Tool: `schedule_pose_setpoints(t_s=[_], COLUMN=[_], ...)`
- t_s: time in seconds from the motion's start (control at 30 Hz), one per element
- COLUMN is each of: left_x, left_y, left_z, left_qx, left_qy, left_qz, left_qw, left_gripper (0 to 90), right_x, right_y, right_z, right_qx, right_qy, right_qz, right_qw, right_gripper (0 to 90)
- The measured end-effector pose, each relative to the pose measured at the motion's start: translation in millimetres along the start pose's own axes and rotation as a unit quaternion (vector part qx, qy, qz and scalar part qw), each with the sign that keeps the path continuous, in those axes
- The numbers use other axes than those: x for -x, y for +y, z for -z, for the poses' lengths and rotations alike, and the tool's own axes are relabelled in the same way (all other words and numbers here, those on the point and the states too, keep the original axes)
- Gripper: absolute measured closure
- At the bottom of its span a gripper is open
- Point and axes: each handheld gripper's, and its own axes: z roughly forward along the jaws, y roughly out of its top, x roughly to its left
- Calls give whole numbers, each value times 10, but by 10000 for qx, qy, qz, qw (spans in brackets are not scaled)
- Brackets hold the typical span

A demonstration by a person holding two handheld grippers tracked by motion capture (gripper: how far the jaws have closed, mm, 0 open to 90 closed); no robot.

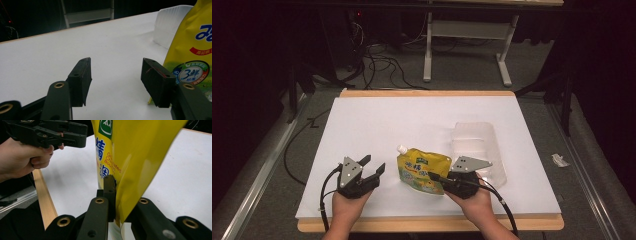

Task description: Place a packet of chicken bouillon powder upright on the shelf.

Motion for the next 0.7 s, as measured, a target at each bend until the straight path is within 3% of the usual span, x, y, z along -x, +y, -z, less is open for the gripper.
schedule_pose_setpoints(t_s=[0.5,0.7], left_x=[-1,-4], left_y=[-14,-24], left_z=[-15,-30], left_qx=[-48,-92], left_qy=[29,11], left_qz=[-97,-83], left_qw=[9999,9999], left_gripper=[396,390], right_x=[29,13], right_y=[40,87], right_z=[113,174], right_qx=[227,345], right_qy=[53,122], right_qz=[-88,-22], right_qw=[9997,9993], right_gripper=[900,900])
